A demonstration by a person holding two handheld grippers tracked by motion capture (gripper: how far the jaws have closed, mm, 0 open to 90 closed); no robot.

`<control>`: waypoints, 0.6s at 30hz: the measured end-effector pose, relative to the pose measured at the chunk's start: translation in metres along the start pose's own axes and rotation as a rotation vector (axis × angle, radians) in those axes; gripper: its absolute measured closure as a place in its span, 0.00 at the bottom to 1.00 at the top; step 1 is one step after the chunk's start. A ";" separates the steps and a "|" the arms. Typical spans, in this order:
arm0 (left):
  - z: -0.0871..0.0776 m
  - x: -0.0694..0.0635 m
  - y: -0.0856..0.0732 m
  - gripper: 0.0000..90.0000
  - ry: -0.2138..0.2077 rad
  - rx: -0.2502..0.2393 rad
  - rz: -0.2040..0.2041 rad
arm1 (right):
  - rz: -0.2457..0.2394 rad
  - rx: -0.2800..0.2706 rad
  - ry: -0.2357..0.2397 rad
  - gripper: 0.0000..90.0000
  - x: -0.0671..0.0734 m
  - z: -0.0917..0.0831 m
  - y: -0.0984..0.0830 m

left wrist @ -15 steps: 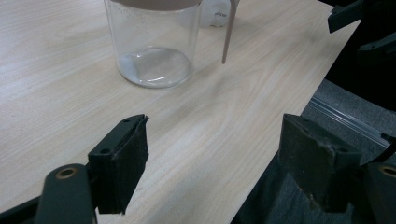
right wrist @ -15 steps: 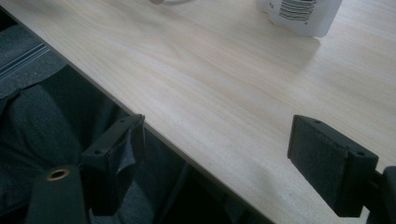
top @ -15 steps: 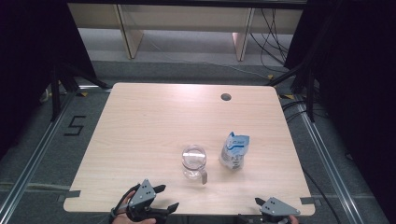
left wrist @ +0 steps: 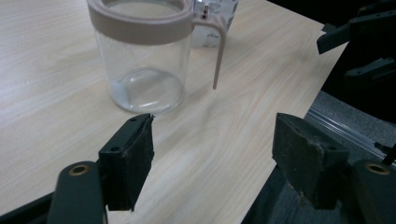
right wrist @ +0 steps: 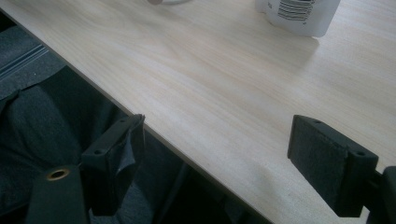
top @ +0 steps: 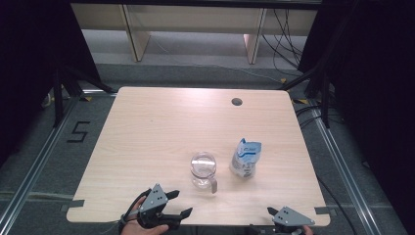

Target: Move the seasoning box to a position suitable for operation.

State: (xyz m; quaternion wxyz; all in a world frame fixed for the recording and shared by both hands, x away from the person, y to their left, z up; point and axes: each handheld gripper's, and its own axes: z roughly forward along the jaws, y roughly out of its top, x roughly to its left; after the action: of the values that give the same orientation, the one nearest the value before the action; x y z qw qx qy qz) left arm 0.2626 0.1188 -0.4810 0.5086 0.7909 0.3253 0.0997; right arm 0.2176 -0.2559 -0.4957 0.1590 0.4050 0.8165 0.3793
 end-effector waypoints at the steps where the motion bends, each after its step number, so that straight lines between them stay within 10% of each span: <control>1: 0.001 0.000 0.003 0.34 -0.007 -0.007 0.009 | -0.002 0.004 0.007 0.22 0.000 0.000 0.000; 18: 0.019 -0.018 0.050 0.85 -0.044 -0.063 0.143 | -0.001 -0.001 0.003 0.22 0.000 0.000 0.000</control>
State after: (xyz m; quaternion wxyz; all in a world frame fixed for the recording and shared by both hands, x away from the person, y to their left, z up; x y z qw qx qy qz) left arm 0.2790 0.0803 -0.4436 0.5320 0.7976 0.2537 0.1287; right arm 0.2178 -0.2557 -0.4959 0.1581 0.4040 0.8168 0.3803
